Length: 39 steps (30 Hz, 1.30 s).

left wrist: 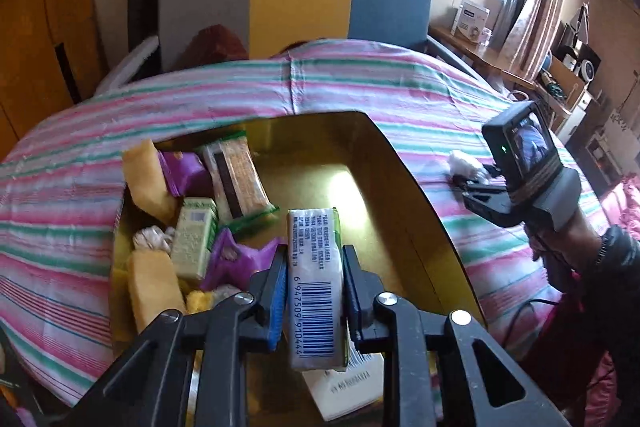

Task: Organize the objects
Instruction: 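Release the tissue pack into the tray with the left tool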

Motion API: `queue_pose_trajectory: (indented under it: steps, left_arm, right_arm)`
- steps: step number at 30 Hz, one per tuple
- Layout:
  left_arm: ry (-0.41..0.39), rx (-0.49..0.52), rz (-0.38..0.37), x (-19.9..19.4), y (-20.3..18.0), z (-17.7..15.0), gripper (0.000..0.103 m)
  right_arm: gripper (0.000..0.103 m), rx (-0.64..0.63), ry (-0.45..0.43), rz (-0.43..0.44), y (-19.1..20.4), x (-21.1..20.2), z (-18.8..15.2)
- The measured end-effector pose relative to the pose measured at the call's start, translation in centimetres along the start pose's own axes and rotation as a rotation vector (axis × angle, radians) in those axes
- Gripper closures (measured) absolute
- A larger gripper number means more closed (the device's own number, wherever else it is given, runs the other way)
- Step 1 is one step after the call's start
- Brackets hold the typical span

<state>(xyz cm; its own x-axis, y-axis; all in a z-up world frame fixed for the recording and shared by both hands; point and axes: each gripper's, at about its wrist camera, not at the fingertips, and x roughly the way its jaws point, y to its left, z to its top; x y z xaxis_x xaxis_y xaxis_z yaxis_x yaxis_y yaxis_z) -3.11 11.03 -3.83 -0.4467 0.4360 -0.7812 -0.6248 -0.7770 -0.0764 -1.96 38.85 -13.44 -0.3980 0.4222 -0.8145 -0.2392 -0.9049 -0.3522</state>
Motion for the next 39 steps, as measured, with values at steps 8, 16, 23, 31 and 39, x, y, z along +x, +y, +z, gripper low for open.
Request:
queue_pose_trajectory:
  steps: [8, 16, 23, 31, 39]
  left_arm:
    - [-0.045, 0.021, 0.109, 0.3, 0.1, 2.2, 0.079]
    - [-0.028, 0.047, 0.125, 2.7, 0.0, 4.2, 0.079]
    - [0.052, -0.006, 0.054, 6.8, 0.5, 6.4, 0.079]
    - [0.163, -0.054, 0.057, 13.1, 1.8, 8.0, 0.077]
    - [0.139, -0.064, 0.064, 12.9, 1.9, 7.9, 0.061]
  right_arm:
    - [0.07, 0.001, 0.001, 0.0, -0.1, 0.1, 0.1]
    - [0.07, 0.002, 0.002, 0.001, -0.1, 0.1, 0.1]
    - [0.07, 0.003, 0.003, 0.001, -0.1, 0.1, 0.1]
    - [0.07, 0.004, 0.003, 0.006, 0.0, 0.2, 0.2]
    - [0.07, 0.008, 0.003, 0.009, 0.2, 0.2, 0.2]
